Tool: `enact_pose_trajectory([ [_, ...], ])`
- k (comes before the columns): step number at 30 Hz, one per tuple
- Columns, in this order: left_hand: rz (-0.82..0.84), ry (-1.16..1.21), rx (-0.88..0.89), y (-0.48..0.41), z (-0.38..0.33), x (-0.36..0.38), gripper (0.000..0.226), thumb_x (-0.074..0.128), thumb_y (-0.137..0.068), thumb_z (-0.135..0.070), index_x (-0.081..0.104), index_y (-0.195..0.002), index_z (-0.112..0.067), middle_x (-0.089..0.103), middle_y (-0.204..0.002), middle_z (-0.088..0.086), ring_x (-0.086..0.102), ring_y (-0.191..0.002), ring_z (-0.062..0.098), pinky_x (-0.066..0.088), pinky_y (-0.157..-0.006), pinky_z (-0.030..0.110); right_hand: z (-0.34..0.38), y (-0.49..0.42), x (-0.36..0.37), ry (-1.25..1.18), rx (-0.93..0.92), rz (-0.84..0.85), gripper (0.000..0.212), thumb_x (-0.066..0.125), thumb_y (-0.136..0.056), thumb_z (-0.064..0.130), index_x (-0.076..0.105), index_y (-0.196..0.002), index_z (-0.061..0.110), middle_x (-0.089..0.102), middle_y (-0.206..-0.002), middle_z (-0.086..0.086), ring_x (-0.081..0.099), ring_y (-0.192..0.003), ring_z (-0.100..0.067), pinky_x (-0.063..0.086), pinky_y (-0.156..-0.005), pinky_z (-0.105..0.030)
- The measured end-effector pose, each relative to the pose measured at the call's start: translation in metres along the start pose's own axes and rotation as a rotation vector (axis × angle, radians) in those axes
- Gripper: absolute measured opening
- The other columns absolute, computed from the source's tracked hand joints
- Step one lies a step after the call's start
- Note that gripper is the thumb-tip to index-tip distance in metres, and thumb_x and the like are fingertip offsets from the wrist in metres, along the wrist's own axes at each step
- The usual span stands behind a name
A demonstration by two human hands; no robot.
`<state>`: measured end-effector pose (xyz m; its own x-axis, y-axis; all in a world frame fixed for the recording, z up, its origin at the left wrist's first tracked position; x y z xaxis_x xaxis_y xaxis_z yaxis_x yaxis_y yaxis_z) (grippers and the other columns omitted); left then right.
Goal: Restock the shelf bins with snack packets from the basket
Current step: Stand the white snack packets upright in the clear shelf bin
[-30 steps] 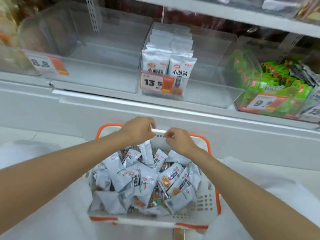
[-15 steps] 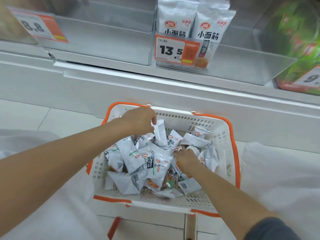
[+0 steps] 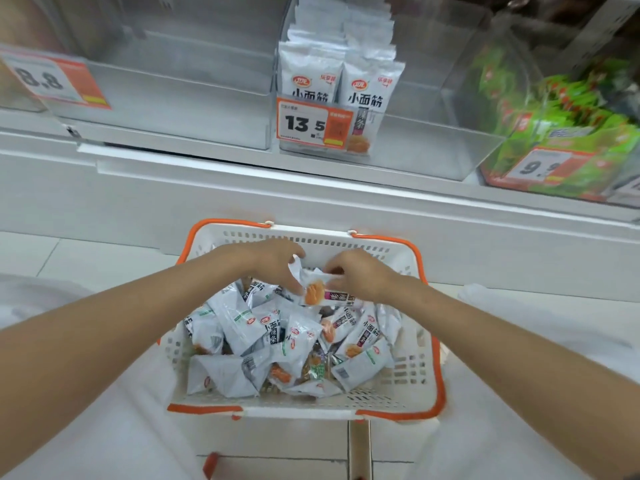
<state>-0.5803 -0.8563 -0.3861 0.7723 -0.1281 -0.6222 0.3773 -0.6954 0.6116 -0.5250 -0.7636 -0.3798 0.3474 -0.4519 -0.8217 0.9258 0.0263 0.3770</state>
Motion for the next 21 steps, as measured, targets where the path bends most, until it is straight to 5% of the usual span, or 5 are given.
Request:
enact_pose_trajectory([
  [3,0.031,0.196,0.041,0.003,-0.009,0.001,0.033,0.082,-0.077,-0.030,0.061,-0.095,-0.011,0.069,-0.082,-0.005,0.066,-0.073,0.006,0.056,-0.073,0.027,0.014,0.018,-0.045,-0.181,-0.014,-0.095,0.006,0.069,-0.087,0.018,0.072,-0.084,0.015,0.066,-0.076,0.004,0.058,-0.066,-0.013,0.047,-0.063,-0.028],
  [6,-0.024,0.389,0.027,0.008,-0.010,-0.015,0.034,0.076,-0.083,-0.015,0.049,-0.068,-0.002,0.057,-0.047,-0.005,0.070,-0.062,0.009,0.056,-0.059,0.021,0.002,0.020,-0.073,-0.286,0.046,-0.130,0.044,0.076,-0.083,0.028,0.063,-0.125,0.020,0.064,-0.115,0.004,0.059,-0.105,-0.009,0.047,-0.094,-0.023],
  [9,-0.038,0.529,0.005,0.015,-0.004,-0.030,0.026,0.073,-0.085,-0.012,0.051,-0.073,-0.003,0.063,-0.060,0.005,0.073,-0.068,0.011,0.059,-0.064,0.021,-0.026,0.019,-0.086,-0.441,0.190,-0.100,0.076,0.078,-0.080,0.034,0.039,-0.145,0.027,0.049,-0.131,0.005,0.048,-0.121,-0.013,0.042,-0.098,-0.029],
  [14,-0.068,0.695,-0.026,0.018,0.009,-0.044,0.034,0.074,-0.083,-0.013,0.060,-0.099,0.013,0.071,-0.074,0.005,0.074,-0.082,0.016,0.054,-0.095,0.041,-0.039,0.016,-0.073,-0.841,0.247,0.013,0.041,0.073,-0.084,0.004,0.060,-0.123,0.009,0.071,-0.115,-0.011,0.070,-0.098,-0.026,0.059,-0.082,-0.030],
  [21,-0.003,0.937,0.012,0.026,0.005,-0.034,0.025,0.069,-0.083,-0.011,0.064,-0.107,-0.004,0.076,-0.091,0.005,0.073,-0.087,0.013,0.057,-0.080,0.023,-0.041,0.022,-0.098,-1.016,0.266,-0.021,0.027,0.072,-0.082,0.003,0.070,-0.110,0.001,0.074,-0.102,-0.015,0.073,-0.078,-0.016,0.059,-0.068,-0.020],
])
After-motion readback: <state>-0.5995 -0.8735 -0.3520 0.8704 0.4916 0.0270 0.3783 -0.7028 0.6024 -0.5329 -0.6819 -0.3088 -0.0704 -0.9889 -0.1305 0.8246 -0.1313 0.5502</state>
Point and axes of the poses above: each hand's wrist, its own y-axis away from the middle knuckle, its own x-axis out of the palm, z = x × y, the point moved 10 cm from there along -y, towards the middle knuckle
